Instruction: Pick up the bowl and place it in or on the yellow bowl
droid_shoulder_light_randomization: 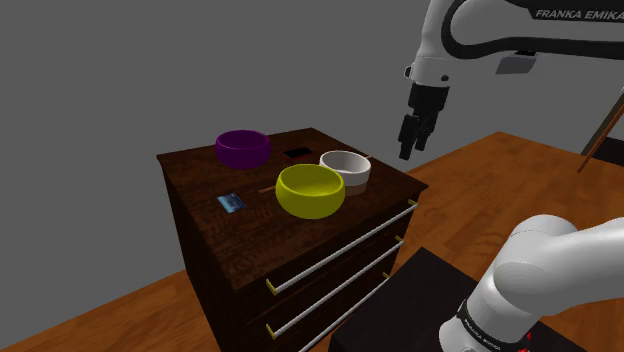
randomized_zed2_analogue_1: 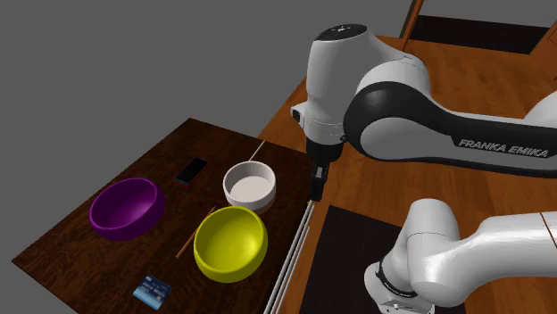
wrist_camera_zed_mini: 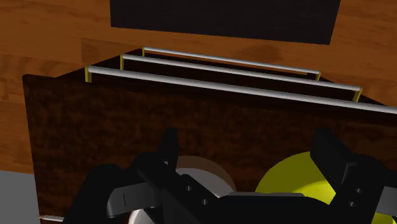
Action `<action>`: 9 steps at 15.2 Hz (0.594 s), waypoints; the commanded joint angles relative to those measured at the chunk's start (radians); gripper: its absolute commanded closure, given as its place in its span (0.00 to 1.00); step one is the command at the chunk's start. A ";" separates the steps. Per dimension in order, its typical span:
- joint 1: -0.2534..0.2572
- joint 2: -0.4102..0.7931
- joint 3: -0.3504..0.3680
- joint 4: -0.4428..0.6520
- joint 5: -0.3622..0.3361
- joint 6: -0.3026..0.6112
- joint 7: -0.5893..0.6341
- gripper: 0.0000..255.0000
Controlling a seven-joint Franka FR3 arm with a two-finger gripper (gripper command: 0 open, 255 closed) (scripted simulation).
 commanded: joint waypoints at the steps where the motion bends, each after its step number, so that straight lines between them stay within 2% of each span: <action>1: 0.000 0.000 0.000 0.000 0.000 0.000 0.000 0.00; 9: -0.019 0.267 -0.065 0.085 -0.036 0.191 -0.080 0.00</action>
